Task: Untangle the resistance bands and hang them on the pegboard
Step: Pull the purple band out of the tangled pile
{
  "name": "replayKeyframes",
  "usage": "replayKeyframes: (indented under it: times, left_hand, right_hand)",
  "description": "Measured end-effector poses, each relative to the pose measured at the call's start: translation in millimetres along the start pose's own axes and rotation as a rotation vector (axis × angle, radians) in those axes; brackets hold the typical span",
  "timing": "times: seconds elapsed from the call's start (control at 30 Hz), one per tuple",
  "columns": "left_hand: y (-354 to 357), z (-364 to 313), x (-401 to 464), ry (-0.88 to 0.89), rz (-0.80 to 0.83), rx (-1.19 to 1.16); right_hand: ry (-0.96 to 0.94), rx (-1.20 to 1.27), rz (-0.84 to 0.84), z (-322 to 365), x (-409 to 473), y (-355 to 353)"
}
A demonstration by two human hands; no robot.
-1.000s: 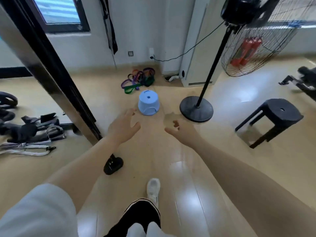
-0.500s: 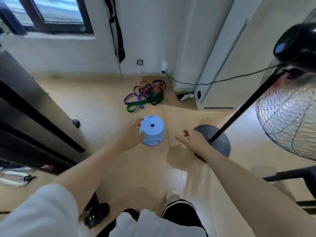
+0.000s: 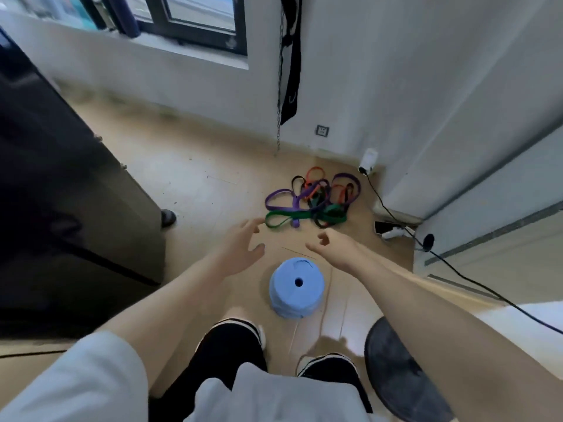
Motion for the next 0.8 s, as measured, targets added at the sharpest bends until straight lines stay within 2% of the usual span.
replayKeyframes:
  times: [0.1,0.23,0.43,0.57,0.8]
  left_hand:
    - [-33,36,58,-0.072,-0.049,0.047]
    - [-77,93,157,-0.073,-0.042,0.091]
    - [-149,171,303,-0.080,0.066,0.108]
    - [-158,172,378,0.004,0.228,0.135]
    - [-115,151,464,0.067,0.436,0.052]
  right_hand:
    - [-0.047,-0.094,0.107,37,70,11]
    - [-0.054,-0.178,0.173,82,176,31]
    - [0.112,-0.137,0.223,157,311,40]
    - [0.213,-0.031,0.182,175,361,16]
    - [0.364,0.045,0.126,135,422,-34]
Point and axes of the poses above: each hand's wrist, its own x-axis towards the middle knuckle, its own y-axis out of the palm, z = x × y, the point moved 7 cm from there along x, towards the middle knuckle, and after that the axes turned 1 degree about y, right-handed, at the moved point
